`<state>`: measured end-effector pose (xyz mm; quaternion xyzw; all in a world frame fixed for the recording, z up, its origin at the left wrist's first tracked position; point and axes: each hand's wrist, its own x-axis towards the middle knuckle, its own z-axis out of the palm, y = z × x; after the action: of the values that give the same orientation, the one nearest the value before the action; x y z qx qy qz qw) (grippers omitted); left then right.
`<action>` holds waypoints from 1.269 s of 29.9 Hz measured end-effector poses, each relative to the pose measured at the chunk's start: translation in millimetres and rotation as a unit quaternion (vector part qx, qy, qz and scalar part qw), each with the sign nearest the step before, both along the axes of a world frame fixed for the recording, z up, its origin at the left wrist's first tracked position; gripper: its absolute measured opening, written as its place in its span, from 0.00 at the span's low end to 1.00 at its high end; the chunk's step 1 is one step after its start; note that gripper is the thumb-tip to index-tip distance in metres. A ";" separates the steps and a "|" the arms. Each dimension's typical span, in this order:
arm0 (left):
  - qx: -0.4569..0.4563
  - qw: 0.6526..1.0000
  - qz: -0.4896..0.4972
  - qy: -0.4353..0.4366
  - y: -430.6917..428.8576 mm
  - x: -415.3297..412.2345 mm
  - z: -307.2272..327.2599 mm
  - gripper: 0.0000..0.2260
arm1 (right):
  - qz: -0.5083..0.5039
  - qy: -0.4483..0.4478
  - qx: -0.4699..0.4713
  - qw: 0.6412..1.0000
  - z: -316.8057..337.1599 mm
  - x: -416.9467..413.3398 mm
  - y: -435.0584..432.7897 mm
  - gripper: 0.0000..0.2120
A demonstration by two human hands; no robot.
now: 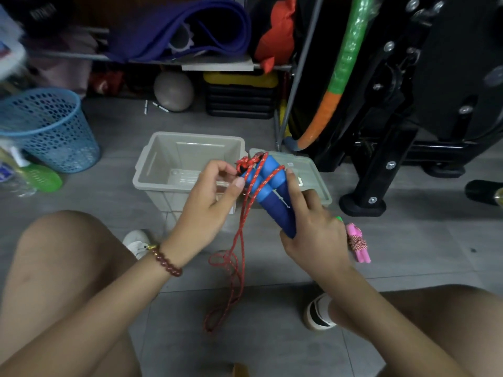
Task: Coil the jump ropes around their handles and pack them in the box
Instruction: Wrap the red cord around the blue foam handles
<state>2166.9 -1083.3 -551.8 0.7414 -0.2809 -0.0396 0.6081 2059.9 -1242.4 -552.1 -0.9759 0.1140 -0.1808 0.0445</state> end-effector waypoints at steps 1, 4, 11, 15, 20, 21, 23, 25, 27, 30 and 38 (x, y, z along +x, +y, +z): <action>-0.010 1.000 0.017 -0.017 -0.4 2.1 3.2 0.11 | 0.001 -0.003 -0.012 1.000 -0.2 0.4 0.8 0.46; -0.060 0.996 0.020 0.060 0.7 8.7 14.5 0.14 | 0.016 -0.012 -0.036 0.999 -0.9 0.3 2.9 0.47; -0.026 0.995 -0.006 0.091 3.5 13.0 21.2 0.10 | 0.044 -0.021 -0.096 0.994 -7.7 -0.8 -3.9 0.45; -0.004 0.997 0.056 0.049 3.2 9.6 14.4 0.11 | 0.048 -0.025 -0.119 0.991 -10.8 -0.9 -7.4 0.45; -0.014 0.997 0.049 0.065 3.0 7.3 16.1 0.09 | 0.051 -0.037 -0.122 0.991 -12.9 -1.3 -7.4 0.45; -0.031 0.995 0.044 0.086 2.8 7.3 17.7 0.07 | 0.052 -0.041 -0.121 0.990 -12.1 -0.7 -7.6 0.44; -0.052 0.991 0.041 0.116 2.1 6.9 20.2 0.05 | 0.058 -0.046 -0.129 0.989 -11.1 0.5 -6.6 0.44; -0.063 0.989 0.034 0.129 1.6 7.0 21.4 0.07 | 0.070 -0.049 -0.147 0.985 -12.9 2.1 -3.5 0.42; -0.055 0.990 0.009 0.132 2.6 6.9 23.4 0.09 | 0.082 -0.051 -0.163 0.982 -16.1 3.3 1.2 0.41; -0.029 0.990 -0.027 0.133 6.0 9.1 27.9 0.08 | 0.090 -0.060 -0.171 0.979 -17.5 3.2 5.8 0.40; 0.136 0.989 0.011 -0.059 15.0 19.8 17.2 0.06 | 0.105 -0.063 -0.203 0.971 -20.1 2.9 1.7 0.40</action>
<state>2186.7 -1068.2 -534.6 0.8210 -0.3004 -0.0273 0.4848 2062.9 -1240.7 -572.2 -0.9577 -0.0314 -0.2554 -0.1292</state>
